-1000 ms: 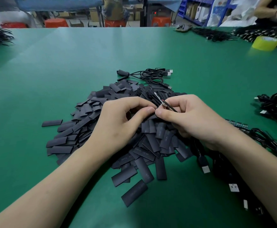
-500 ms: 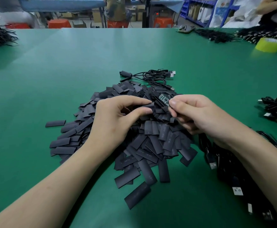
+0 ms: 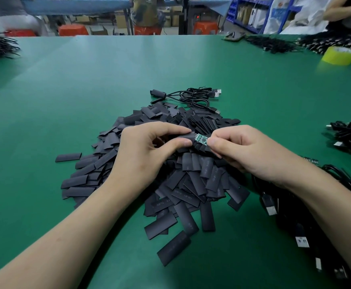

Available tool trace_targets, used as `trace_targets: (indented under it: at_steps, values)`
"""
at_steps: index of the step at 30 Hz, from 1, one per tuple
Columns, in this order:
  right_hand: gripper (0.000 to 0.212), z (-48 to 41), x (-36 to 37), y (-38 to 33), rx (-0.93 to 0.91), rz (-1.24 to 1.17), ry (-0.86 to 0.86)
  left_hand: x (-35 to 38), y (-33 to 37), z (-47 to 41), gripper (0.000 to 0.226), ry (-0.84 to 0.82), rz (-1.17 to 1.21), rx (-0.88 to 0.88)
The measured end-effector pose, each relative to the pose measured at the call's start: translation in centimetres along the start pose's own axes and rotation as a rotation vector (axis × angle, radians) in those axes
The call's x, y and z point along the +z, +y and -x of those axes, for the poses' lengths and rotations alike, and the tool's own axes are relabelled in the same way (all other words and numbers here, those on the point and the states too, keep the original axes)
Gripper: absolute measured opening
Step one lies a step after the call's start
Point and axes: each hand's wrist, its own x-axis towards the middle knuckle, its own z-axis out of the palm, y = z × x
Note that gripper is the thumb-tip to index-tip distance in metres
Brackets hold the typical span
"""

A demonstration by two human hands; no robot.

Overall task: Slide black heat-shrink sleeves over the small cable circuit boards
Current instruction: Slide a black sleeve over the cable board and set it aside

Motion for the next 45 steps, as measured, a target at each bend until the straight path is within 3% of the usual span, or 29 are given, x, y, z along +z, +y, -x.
trace_targets:
  at_steps: [8,13,26,33,37,41,45]
  values:
    - [0.039,0.3,-0.2,0.0,-0.009,0.023,-0.101,-1.1,-0.2,-0.4,0.020,-0.177,-0.080,0.152]
    - [0.039,0.3,-0.2,0.1,-0.010,0.015,-0.131,-1.1,-0.4,-0.3,0.020,-0.179,-0.025,0.092]
    - [0.038,0.3,-0.4,0.3,-0.013,0.086,-0.149,-0.6,-0.7,-0.1,0.019,-0.152,-0.131,0.137]
    - [0.038,0.3,-0.1,0.4,-0.019,0.064,-0.171,-0.4,0.3,0.0,0.019,-0.250,-0.135,0.225]
    - [0.031,0.3,-0.1,0.8,-0.005,-0.068,-0.131,-0.3,0.4,0.1,0.019,-0.198,-0.160,0.242]
    - [0.002,0.2,-0.4,0.9,-0.033,-0.190,-0.002,-0.3,0.4,0.2,0.020,-0.096,-0.168,0.211]
    - [0.008,0.1,-0.2,0.7,-0.122,-0.161,0.117,-0.1,0.3,0.2,0.018,-0.045,-0.050,0.112]
